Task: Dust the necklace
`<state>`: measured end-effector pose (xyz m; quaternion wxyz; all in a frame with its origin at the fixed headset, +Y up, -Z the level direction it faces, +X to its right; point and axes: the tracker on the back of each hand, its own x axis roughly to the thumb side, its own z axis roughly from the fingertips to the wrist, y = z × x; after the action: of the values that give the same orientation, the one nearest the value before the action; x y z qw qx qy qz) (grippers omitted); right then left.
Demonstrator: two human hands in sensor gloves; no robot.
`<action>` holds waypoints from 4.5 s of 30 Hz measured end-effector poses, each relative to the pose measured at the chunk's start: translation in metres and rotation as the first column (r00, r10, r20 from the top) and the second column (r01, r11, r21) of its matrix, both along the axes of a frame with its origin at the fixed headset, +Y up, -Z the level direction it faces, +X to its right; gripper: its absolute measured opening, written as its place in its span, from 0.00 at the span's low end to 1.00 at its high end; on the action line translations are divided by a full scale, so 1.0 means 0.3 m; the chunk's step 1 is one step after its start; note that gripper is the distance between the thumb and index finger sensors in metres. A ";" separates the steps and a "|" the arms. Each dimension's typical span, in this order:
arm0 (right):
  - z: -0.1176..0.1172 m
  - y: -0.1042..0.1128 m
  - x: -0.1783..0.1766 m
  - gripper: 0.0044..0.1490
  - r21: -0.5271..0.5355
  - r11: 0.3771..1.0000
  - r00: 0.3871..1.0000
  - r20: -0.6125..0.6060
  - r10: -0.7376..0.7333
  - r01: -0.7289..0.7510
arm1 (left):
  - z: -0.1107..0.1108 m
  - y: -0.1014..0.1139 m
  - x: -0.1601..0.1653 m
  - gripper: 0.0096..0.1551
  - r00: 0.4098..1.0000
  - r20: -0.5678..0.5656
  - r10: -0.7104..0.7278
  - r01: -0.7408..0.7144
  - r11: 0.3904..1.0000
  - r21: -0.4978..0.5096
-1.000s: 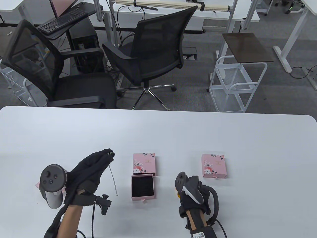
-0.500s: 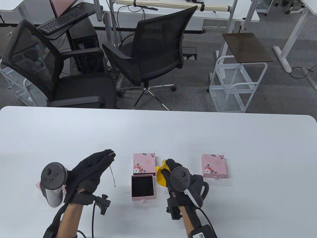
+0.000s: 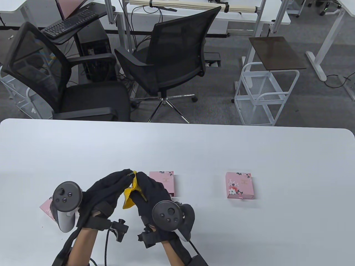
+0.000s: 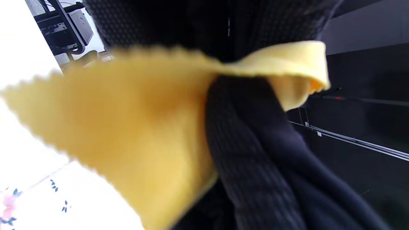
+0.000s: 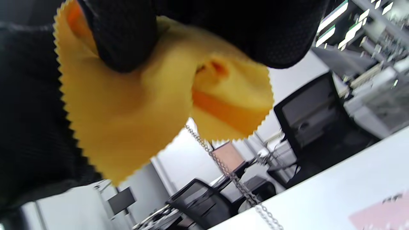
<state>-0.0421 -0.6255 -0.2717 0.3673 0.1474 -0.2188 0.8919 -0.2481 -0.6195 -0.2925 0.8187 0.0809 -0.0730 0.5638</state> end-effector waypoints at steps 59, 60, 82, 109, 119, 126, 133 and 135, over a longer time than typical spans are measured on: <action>-0.092 -0.161 -0.019 0.25 -0.280 0.960 0.986 -0.164 -0.017 -0.030 | 0.066 0.057 0.013 0.17 0.996 -0.033 0.088 -0.080 0.976 0.200; -0.094 -0.166 -0.021 0.25 -0.281 0.959 0.987 -0.160 -0.011 -0.035 | 0.068 0.059 0.012 0.17 0.995 -0.030 0.097 -0.089 0.975 0.204; -0.101 -0.246 -0.080 0.25 -0.370 0.906 0.968 -0.215 0.132 -0.206 | 0.087 0.087 -0.003 0.17 0.989 -0.033 0.141 -0.128 0.957 0.261; -0.083 -0.260 -0.117 0.26 -0.337 0.876 0.931 -0.240 0.275 -0.346 | 0.104 0.116 -0.085 0.17 0.973 -0.087 0.212 -0.178 0.938 0.296; -0.100 -0.267 -0.109 0.28 -0.363 0.817 0.883 -0.322 0.341 -0.448 | 0.113 0.125 -0.113 0.17 0.965 -0.117 0.234 -0.190 0.934 0.303; -0.112 -0.183 -0.043 0.28 -0.347 0.838 0.897 -0.293 0.329 -0.421 | 0.119 0.132 -0.127 0.17 0.961 -0.122 0.248 -0.201 0.930 0.307; -0.125 -0.090 0.174 0.28 -0.325 0.898 0.954 -0.057 0.296 -0.298 | 0.109 0.123 -0.122 0.17 0.959 -0.120 0.257 -0.213 0.932 0.294; -0.129 -0.107 0.238 0.28 -0.360 0.869 0.936 -0.030 0.352 -0.338 | 0.109 0.122 -0.120 0.17 0.959 -0.118 0.258 -0.214 0.932 0.293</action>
<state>0.0292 -0.6575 -0.3104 0.2189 0.0979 -0.0289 0.9704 -0.2842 -0.5828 -0.2599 0.7285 0.2463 -0.0775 0.6346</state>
